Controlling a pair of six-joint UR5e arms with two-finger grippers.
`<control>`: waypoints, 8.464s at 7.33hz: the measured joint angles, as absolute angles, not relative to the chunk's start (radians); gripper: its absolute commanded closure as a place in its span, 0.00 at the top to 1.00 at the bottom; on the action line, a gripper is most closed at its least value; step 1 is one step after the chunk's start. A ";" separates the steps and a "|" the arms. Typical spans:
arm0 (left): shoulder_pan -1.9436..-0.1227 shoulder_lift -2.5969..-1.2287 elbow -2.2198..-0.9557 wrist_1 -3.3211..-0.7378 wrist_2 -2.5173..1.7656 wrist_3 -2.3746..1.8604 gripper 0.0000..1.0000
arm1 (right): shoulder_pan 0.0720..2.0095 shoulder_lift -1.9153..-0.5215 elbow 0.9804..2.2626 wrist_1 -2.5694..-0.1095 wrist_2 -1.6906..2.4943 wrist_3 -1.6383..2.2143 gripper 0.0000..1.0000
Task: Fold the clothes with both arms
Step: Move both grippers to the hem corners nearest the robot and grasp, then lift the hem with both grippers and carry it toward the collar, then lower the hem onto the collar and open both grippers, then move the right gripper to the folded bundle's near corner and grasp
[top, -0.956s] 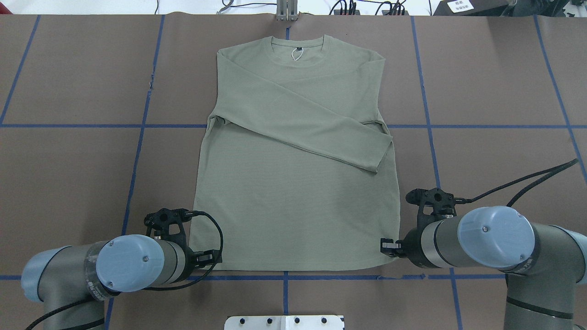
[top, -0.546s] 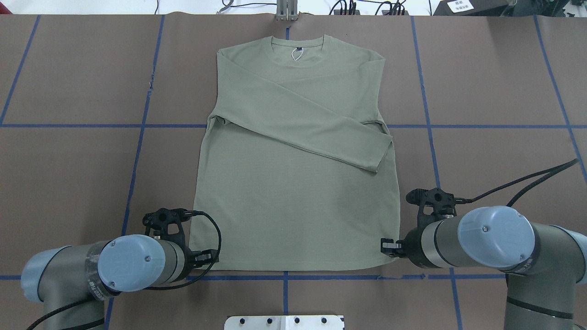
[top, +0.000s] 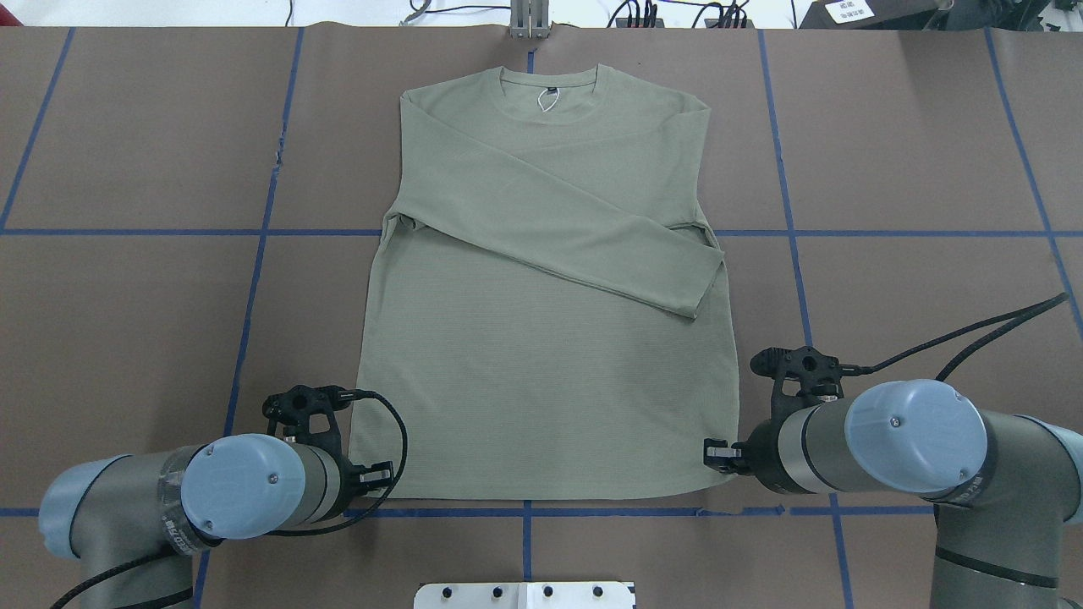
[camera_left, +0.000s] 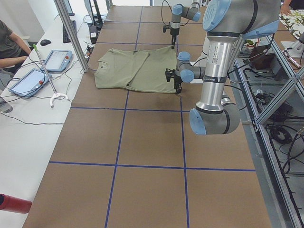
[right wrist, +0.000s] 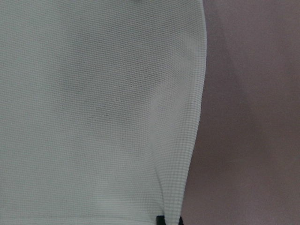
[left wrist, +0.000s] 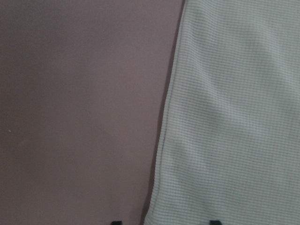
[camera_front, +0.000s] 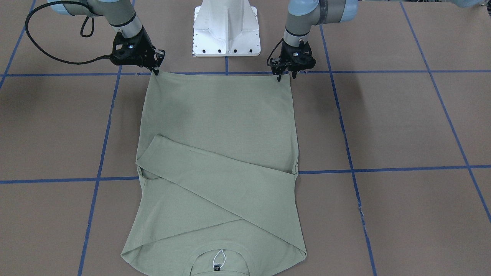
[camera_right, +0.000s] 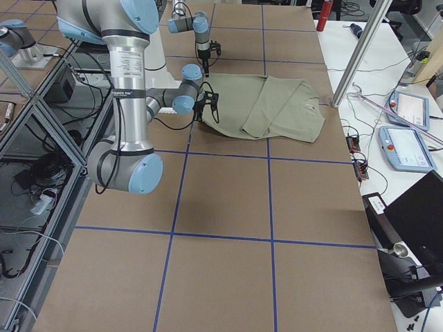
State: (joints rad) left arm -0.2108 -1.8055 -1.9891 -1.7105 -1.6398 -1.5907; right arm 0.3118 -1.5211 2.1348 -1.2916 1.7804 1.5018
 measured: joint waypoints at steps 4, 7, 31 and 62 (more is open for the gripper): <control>-0.207 -1.806 -1.989 -1.709 -1.641 -1.596 0.46 | 0.318 -1.523 2.136 -1.292 1.781 1.502 0.00; -0.205 -1.808 -1.989 -1.710 -1.641 -1.599 0.29 | 0.324 -1.525 2.137 -1.292 1.781 1.502 0.00; -0.410 -1.811 -2.450 -1.364 -1.840 -1.525 0.00 | 0.800 -1.536 2.239 -1.281 2.421 1.349 0.00; -0.766 -2.226 -1.373 -2.124 -1.813 -1.590 1.00 | 0.835 -1.115 1.604 -1.277 2.134 1.329 1.00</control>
State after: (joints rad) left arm -0.7664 -2.2262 -1.3735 -2.1241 -1.8132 -1.5902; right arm 0.8346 -1.1151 1.6039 -1.2771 2.1341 1.3289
